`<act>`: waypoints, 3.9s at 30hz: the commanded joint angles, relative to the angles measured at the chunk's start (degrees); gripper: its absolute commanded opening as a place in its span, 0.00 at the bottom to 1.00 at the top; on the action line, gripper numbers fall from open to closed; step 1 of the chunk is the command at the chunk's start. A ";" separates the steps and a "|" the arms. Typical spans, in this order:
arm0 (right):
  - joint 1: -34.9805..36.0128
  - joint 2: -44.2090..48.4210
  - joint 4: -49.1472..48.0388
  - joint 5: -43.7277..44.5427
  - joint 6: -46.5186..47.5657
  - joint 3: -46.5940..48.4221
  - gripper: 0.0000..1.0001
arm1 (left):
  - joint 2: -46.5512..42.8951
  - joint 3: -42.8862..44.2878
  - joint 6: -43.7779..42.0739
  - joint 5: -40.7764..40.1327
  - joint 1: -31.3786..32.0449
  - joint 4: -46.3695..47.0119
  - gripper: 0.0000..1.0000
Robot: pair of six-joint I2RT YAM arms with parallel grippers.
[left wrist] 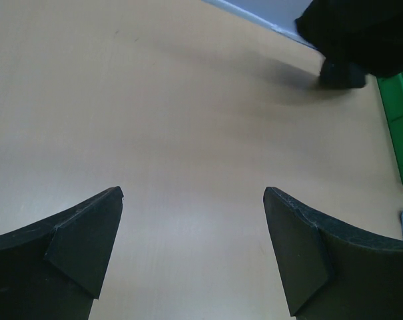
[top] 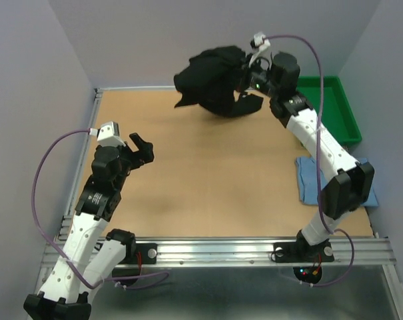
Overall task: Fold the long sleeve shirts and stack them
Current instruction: Move the shirt to the center of the board, then flatten the shirt out
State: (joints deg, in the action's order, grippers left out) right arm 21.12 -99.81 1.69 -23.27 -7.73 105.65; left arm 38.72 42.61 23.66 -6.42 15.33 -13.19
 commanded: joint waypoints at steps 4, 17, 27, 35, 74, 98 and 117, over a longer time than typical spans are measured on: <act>0.23 13.84 -5.65 -3.80 -5.11 -27.42 0.55 | -0.93 2.65 -2.04 -1.94 0.22 2.03 0.99; 0.06 18.71 6.39 17.94 -2.82 -42.90 0.80 | 5.91 2.13 -1.08 1.93 0.22 5.02 0.99; 0.14 6.22 6.13 2.36 -2.48 -37.45 0.72 | 17.95 2.21 3.40 10.01 0.22 5.54 0.99; 0.67 -1.43 0.17 -2.74 1.31 -36.30 0.67 | 28.60 2.22 6.31 13.80 0.49 7.30 0.99; 0.94 7.09 -3.45 -0.54 1.76 2.71 0.01 | 26.59 13.72 2.71 1.23 0.58 2.12 0.98; 0.68 17.45 2.32 39.50 7.20 -12.19 0.01 | 16.91 17.95 -1.07 -9.76 -0.30 -1.66 0.98; -15.50 14.29 15.44 24.69 -10.73 -41.31 0.01 | 33.33 6.79 6.13 12.11 0.66 7.64 0.98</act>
State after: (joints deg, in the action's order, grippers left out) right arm 5.02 -87.02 19.18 5.39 -17.12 63.77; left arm 67.94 50.96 27.57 -1.83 15.31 -11.27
